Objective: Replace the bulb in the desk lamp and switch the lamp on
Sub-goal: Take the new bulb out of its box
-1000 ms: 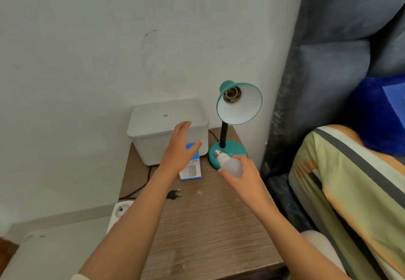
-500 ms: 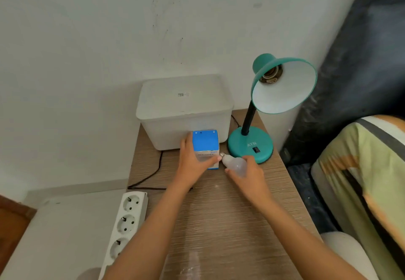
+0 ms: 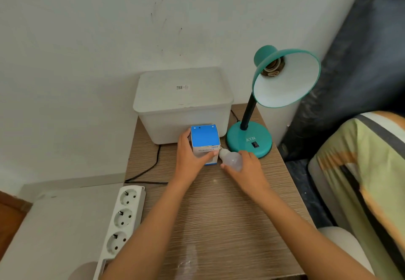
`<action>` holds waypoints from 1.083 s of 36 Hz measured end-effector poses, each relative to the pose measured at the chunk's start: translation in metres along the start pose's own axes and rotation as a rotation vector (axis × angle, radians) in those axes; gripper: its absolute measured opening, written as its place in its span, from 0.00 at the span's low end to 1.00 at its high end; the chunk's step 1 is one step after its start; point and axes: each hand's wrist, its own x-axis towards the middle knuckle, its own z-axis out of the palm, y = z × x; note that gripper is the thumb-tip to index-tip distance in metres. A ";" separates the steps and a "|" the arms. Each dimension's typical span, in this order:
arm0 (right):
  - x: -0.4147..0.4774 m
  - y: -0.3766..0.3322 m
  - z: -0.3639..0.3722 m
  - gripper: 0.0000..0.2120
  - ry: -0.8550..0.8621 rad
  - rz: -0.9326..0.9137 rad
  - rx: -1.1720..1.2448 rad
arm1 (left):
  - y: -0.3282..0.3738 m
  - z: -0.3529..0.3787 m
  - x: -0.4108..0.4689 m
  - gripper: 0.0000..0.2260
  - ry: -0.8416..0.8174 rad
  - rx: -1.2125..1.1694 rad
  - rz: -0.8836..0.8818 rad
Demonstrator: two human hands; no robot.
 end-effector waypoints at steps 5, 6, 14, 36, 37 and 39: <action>0.001 0.002 -0.006 0.30 -0.018 -0.041 -0.036 | 0.000 -0.006 0.001 0.39 -0.046 0.014 -0.013; 0.002 0.001 -0.009 0.30 0.001 -0.061 -0.047 | 0.000 -0.007 0.001 0.40 -0.057 0.021 -0.014; 0.021 -0.040 -0.032 0.19 0.020 -0.421 -0.043 | -0.006 -0.013 -0.004 0.41 -0.118 0.029 -0.021; 0.043 -0.084 -0.043 0.26 -0.337 -0.726 -0.546 | -0.004 -0.020 -0.013 0.39 -0.201 -0.063 -0.096; 0.041 -0.081 -0.042 0.24 -0.311 -0.743 -0.541 | -0.004 -0.020 -0.013 0.38 -0.195 -0.065 -0.090; 0.037 -0.073 -0.040 0.20 -0.260 -0.790 -0.528 | -0.005 -0.019 -0.012 0.38 -0.183 -0.065 -0.082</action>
